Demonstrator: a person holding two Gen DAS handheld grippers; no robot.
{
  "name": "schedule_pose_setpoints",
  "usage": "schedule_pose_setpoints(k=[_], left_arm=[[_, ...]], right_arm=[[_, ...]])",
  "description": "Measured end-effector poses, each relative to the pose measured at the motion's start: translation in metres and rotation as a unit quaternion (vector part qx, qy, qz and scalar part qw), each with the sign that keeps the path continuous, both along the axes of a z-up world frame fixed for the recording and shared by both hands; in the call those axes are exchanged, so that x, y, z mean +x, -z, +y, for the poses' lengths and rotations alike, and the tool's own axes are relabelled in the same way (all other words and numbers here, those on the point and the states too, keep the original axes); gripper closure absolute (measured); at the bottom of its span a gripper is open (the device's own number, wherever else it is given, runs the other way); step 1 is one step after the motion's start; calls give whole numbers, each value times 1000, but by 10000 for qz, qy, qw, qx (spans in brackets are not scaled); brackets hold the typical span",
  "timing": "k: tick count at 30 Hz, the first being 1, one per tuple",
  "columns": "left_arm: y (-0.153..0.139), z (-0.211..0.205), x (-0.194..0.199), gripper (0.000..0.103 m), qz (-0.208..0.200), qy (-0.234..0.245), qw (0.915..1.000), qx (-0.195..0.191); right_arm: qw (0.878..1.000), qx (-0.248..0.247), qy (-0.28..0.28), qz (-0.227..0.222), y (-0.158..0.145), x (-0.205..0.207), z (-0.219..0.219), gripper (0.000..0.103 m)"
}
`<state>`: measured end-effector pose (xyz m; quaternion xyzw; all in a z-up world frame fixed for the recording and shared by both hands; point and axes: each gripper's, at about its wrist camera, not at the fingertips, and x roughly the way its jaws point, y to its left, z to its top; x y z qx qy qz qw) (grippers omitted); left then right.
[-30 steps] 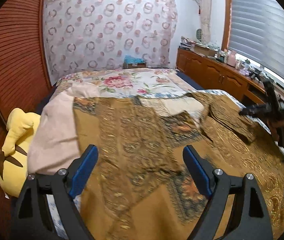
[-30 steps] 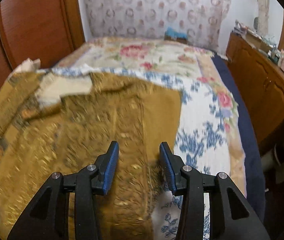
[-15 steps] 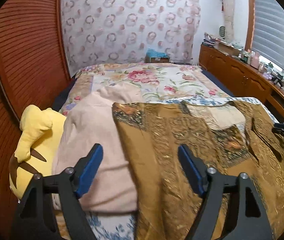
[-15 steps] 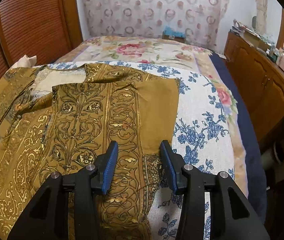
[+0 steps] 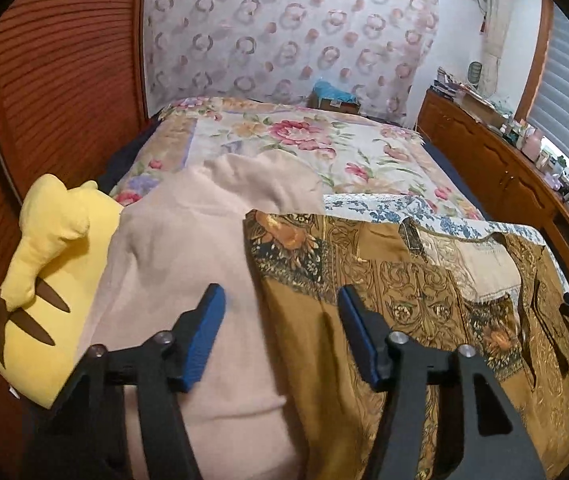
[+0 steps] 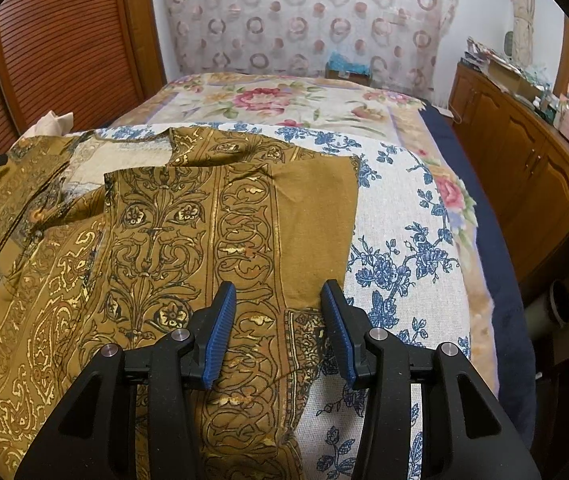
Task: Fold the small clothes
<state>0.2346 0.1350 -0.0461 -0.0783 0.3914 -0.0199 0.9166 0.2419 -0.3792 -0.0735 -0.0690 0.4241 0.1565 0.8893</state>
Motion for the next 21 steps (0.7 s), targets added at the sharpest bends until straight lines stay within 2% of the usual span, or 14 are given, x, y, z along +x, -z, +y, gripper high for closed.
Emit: schedule_pose_setpoints(k=[2, 9, 11, 17, 21], left_arm=[[1, -1, 3, 52, 26, 5, 10000, -9], [4, 0, 8, 53, 139, 28, 9999, -6], [4, -2, 8, 85, 165, 134, 9998, 4], [-2, -13, -4, 99, 49, 409, 9991, -81], [-9, -25, -21, 102, -149, 584, 9982, 22]], right_arm=[[10000, 6, 0, 2, 0, 0, 0, 58], [10000, 6, 0, 2, 0, 0, 0, 58], [10000, 3, 0, 1, 0, 0, 0, 58], [10000, 7, 0, 1, 0, 0, 0, 58], [10000, 5, -1, 2, 0, 0, 0, 58]])
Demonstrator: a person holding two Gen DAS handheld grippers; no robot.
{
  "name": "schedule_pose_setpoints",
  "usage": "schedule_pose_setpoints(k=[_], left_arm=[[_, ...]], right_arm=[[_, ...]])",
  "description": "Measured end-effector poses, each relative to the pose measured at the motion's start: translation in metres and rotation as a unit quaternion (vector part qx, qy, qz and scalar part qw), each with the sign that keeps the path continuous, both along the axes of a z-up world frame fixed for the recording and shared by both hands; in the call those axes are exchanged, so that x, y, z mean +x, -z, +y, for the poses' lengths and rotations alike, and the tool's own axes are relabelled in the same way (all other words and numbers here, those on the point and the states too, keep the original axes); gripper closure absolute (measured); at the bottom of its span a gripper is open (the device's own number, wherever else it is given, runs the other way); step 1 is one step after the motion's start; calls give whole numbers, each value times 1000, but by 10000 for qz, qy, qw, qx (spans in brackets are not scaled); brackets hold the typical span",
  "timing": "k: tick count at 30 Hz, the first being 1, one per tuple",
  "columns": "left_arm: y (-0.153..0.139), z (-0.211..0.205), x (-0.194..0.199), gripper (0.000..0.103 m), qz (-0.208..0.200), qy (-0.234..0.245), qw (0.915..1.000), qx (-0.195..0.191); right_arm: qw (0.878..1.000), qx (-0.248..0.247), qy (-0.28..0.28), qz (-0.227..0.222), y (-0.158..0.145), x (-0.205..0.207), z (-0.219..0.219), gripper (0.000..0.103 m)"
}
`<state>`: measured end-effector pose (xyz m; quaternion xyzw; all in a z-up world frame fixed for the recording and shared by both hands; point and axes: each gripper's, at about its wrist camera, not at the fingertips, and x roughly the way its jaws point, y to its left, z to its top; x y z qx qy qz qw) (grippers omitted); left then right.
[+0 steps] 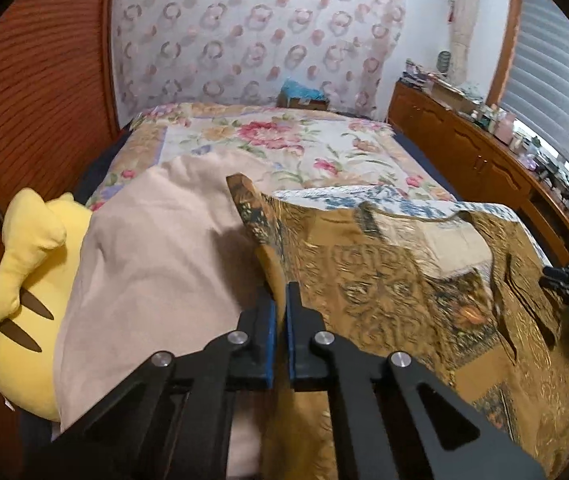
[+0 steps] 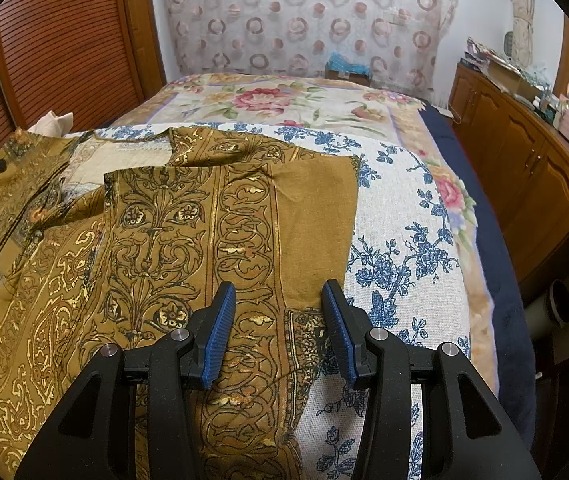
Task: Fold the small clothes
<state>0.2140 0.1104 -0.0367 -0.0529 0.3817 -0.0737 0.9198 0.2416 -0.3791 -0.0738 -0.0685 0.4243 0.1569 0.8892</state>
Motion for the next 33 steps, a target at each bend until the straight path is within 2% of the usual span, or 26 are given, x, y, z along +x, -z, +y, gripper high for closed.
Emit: schedule_pose_setpoints(k=[4, 7, 10, 19, 21, 24, 25, 26, 28, 33], left_arm=[[-10, -12, -10, 102, -168, 177, 9997, 72], [-15, -18, -9, 102, -189, 260, 9993, 163], [-15, -21, -6, 102, -173, 266, 9992, 255], [-13, -19, -14, 103, -194, 297, 9992, 172], [-14, -19, -17, 103, -226, 315, 9991, 162], [-21, -18, -29, 103, -369, 343, 9987, 54], [-25, -18, -36, 103, -430, 356, 9984, 28], [-29, -18, -43, 103, -482, 356, 9982, 14], [-35, -18, -56, 103, -574, 369, 9977, -49], [-53, -10, -113, 103, -1022, 302, 9940, -239]], right_arm=[[10000, -16, 5, 5, 0, 0, 0, 58], [9998, -72, 19, 183, -4, 7, 1, 58], [9998, -68, 113, 143, -13, 17, -2, 58], [9971, 272, 515, 485, -7, 67, -19, 57], [9966, 357, 527, 533, -8, 73, -17, 67], [9983, 124, 291, 489, -9, 71, -3, 97], [9983, 164, 87, 551, -9, 67, 3, 102], [9981, 232, -100, 562, -13, 62, 7, 102], [9994, 92, -135, 299, -31, 48, 11, 102], [9967, 490, -581, -292, -83, -7, 10, 102]])
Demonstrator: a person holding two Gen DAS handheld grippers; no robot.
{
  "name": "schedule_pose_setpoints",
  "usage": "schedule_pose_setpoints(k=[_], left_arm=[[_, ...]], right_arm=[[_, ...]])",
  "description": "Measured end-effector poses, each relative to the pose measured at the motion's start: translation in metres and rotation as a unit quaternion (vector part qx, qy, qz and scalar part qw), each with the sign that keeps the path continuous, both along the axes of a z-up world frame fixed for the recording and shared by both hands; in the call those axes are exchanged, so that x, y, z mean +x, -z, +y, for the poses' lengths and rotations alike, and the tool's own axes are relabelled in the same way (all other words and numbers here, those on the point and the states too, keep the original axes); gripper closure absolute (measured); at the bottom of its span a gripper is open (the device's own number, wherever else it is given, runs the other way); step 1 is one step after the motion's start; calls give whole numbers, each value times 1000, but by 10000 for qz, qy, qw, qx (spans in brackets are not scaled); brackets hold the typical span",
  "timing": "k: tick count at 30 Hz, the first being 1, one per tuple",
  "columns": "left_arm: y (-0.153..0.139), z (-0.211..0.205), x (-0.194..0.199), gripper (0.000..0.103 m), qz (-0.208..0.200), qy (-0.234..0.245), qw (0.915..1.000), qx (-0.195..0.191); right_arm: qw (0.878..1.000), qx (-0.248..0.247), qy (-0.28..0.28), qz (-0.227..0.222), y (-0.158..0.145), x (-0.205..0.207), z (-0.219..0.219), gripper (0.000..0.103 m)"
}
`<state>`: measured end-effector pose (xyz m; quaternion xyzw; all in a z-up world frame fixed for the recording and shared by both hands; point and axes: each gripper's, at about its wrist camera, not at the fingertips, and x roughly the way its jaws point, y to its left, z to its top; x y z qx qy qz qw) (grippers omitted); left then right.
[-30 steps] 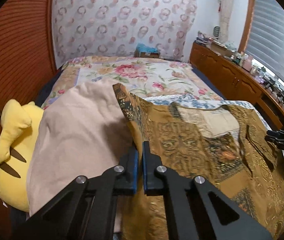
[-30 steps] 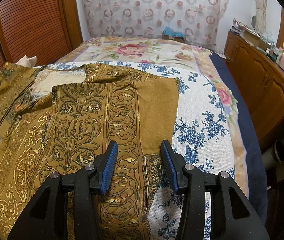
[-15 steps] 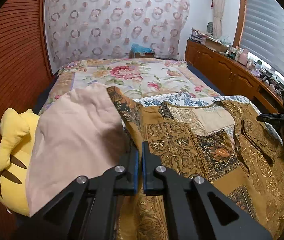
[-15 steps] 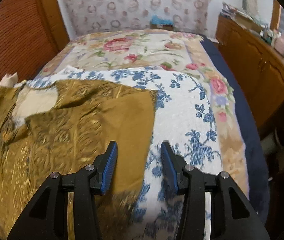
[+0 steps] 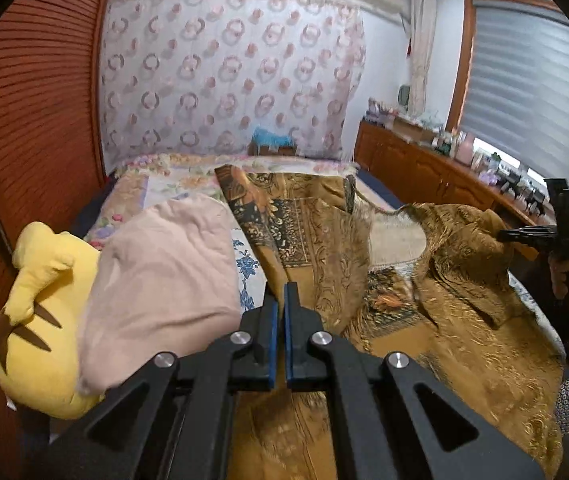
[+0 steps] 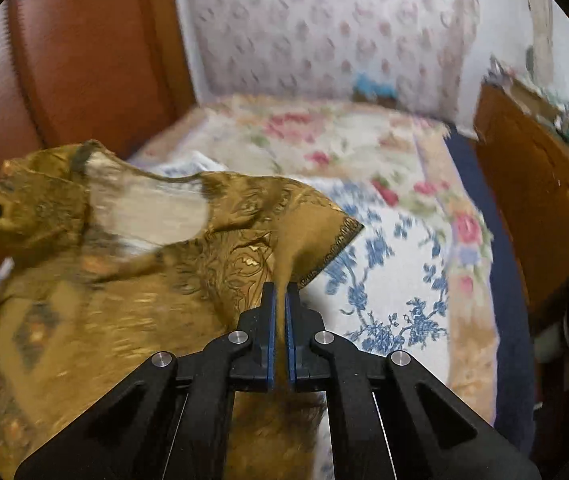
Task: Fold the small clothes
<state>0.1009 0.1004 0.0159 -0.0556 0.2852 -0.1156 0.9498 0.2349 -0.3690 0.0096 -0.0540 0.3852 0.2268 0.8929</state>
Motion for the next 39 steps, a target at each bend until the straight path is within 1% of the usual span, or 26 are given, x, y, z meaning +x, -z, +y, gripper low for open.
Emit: schedule_pose_setpoints(k=[3, 5, 7, 9, 11, 15, 19, 22, 24, 28, 30, 31, 33, 37, 39], left_arm=[[-1, 4, -26, 103, -110, -71, 9999, -57], [1, 4, -41, 103, -128, -82, 9999, -81], [4, 4, -55, 103, -169, -31, 9998, -84], [4, 4, -64, 103, -196, -39, 9998, -82], [7, 11, -77, 103, -201, -45, 9996, -177], [15, 22, -100, 103, -172, -111, 9994, -290], [25, 31, -119, 103, -88, -158, 9993, -333], [38, 42, -125, 103, 105, -248, 9990, -349], [43, 45, -128, 103, 221, -243, 9989, -335], [43, 40, -139, 103, 289, -194, 9990, -294], [42, 38, -145, 103, 382, -116, 9989, -265], [43, 38, -146, 103, 500, -87, 9985, -220], [45, 38, -146, 103, 570, -63, 9982, -160], [48, 38, -149, 101, 668, 138, 9976, -116], [43, 41, -151, 99, 617, 98, 9980, -71]], right_arm=[[9992, 159, -254, -265, -18, -38, 0, 102], [9981, 199, -326, -477, -24, -63, -2, 102], [9969, 353, -408, -581, -26, -91, -6, 102], [9965, 422, -393, -613, -26, -108, -12, 102], [9964, 463, -354, -609, -22, -127, -18, 102], [9973, 379, -271, -570, -15, -153, -27, 102], [9984, 332, -98, -446, -6, -174, -41, 102], [9986, 473, -29, -237, 4, -185, -51, 102], [9992, 375, -54, -98, 13, -195, -50, 102], [9993, 339, -45, 132, 24, -209, -53, 102], [9993, 330, -38, 190, 27, -215, -55, 102], [9992, 351, -29, 211, 28, -218, -56, 102], [9987, 396, -2, 320, 33, -221, -57, 102], [9991, 125, 15, 399, 46, -224, -52, 101], [9993, 73, 22, 378, 48, -224, -50, 100]])
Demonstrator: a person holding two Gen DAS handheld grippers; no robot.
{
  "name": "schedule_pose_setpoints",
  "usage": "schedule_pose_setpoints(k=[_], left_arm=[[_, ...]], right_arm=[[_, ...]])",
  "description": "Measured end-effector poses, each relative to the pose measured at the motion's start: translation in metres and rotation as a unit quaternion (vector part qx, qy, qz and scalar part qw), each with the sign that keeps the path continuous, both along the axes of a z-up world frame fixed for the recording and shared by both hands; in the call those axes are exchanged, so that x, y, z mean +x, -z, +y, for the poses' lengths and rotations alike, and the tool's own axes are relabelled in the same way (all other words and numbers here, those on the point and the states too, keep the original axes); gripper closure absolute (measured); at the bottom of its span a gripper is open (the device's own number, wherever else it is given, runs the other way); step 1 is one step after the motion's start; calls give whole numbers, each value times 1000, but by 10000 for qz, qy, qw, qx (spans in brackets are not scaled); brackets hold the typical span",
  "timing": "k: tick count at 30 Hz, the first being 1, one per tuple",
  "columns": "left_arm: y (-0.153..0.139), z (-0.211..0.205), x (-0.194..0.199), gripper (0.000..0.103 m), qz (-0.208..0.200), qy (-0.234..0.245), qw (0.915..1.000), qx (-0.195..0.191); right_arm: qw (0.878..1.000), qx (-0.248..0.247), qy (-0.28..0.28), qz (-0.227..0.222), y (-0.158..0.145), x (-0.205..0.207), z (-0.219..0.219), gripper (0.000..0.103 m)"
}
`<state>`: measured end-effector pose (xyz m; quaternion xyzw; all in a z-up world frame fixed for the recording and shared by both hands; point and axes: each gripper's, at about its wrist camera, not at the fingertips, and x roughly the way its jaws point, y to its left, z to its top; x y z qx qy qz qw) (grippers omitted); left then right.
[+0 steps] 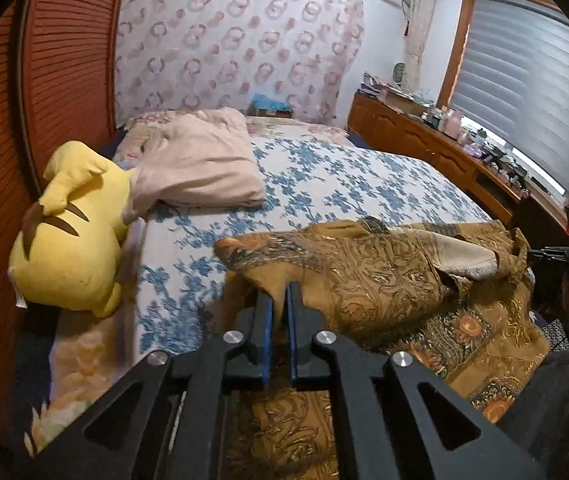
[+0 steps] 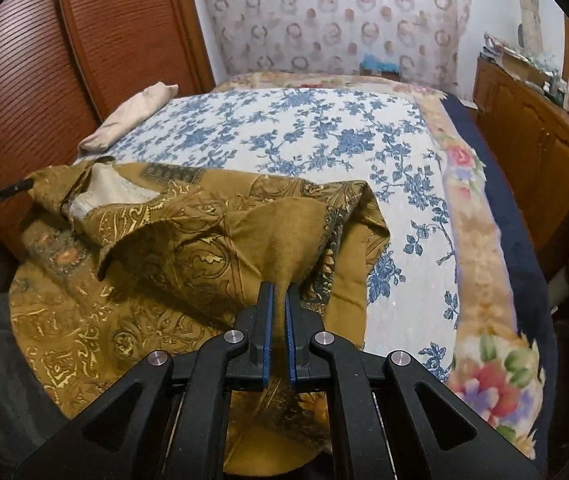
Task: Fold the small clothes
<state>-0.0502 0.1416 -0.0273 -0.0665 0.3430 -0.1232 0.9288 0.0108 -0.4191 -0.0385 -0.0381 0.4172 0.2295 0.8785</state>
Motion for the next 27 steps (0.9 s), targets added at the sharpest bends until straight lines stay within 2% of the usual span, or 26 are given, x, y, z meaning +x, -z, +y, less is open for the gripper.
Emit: schedule_pose_setpoints(k=[3, 6, 8, 9, 11, 15, 18, 27], left_arm=[[-9, 8, -1, 95, -114, -137, 9998, 47], [-18, 19, 7, 85, -186, -342, 9992, 96], [-20, 23, 16, 77, -195, -406, 9988, 168], [-19, 25, 22, 76, -184, -431, 9986, 263], [-15, 26, 39, 73, -89, -466, 9978, 455], [0, 23, 70, 72, 203, -309, 9980, 514], [13, 13, 90, 71, 475, -191, 9968, 614], [31, -3, 109, 70, 860, 13, 9940, 681]], right_arm=[[9998, -105, 65, -148, -5, 0, 1, 94], [9993, -132, 152, -317, -15, 2, -4, 84], [9986, -175, 234, -451, -23, 5, -7, 70], [9981, -195, 297, -496, -25, 8, -9, 68], [9975, -246, 361, -550, -27, 15, -10, 66], [9971, -335, 390, -568, -23, 37, -9, 63], [9969, -214, 499, -564, -19, 48, -9, 63], [9974, -310, 497, -412, -4, 78, 5, 63]])
